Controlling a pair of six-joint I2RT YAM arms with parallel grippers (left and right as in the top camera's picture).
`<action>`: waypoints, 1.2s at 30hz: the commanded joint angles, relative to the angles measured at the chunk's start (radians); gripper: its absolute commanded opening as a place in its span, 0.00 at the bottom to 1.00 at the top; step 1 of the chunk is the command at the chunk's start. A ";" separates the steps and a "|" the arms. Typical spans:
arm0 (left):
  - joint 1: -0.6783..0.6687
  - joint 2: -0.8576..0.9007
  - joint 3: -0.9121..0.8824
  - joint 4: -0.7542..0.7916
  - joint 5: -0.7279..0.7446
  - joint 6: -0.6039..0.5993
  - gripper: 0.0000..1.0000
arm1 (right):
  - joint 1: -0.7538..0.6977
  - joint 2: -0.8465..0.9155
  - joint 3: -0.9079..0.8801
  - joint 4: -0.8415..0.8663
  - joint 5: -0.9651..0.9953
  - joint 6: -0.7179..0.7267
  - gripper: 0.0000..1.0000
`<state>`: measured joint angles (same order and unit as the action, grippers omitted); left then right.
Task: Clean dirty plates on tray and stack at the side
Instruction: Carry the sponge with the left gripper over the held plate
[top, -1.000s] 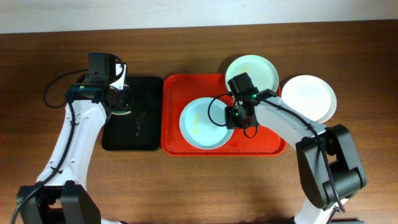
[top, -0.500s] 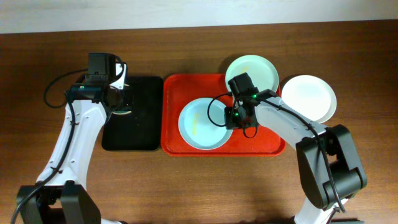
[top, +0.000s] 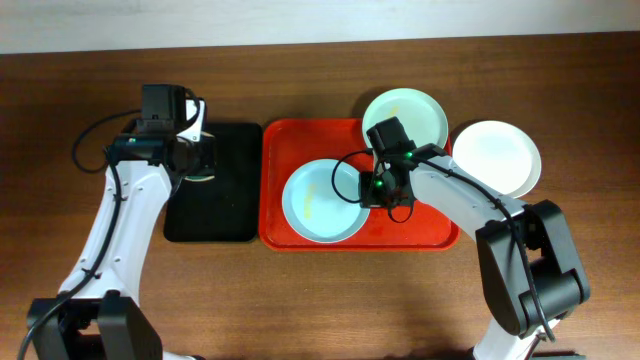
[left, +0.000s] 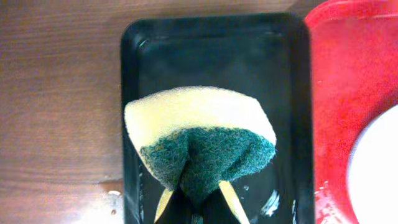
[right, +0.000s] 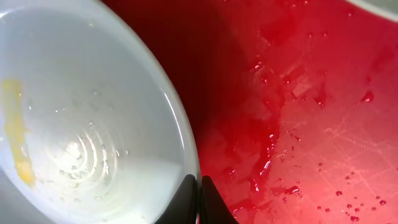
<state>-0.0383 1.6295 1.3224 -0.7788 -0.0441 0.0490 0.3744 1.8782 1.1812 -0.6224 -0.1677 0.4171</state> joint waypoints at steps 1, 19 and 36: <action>-0.055 -0.021 0.018 0.026 0.063 0.009 0.00 | 0.018 -0.024 -0.007 0.014 -0.004 0.055 0.04; -0.311 0.136 0.018 0.071 0.158 -0.214 0.01 | 0.058 -0.023 -0.043 0.081 0.075 0.153 0.04; -0.323 0.240 0.068 0.025 0.305 -0.295 0.00 | 0.058 -0.023 -0.045 0.081 0.075 0.138 0.04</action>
<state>-0.3527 1.8259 1.3781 -0.7517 0.2413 -0.2314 0.4274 1.8763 1.1580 -0.5434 -0.1204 0.5564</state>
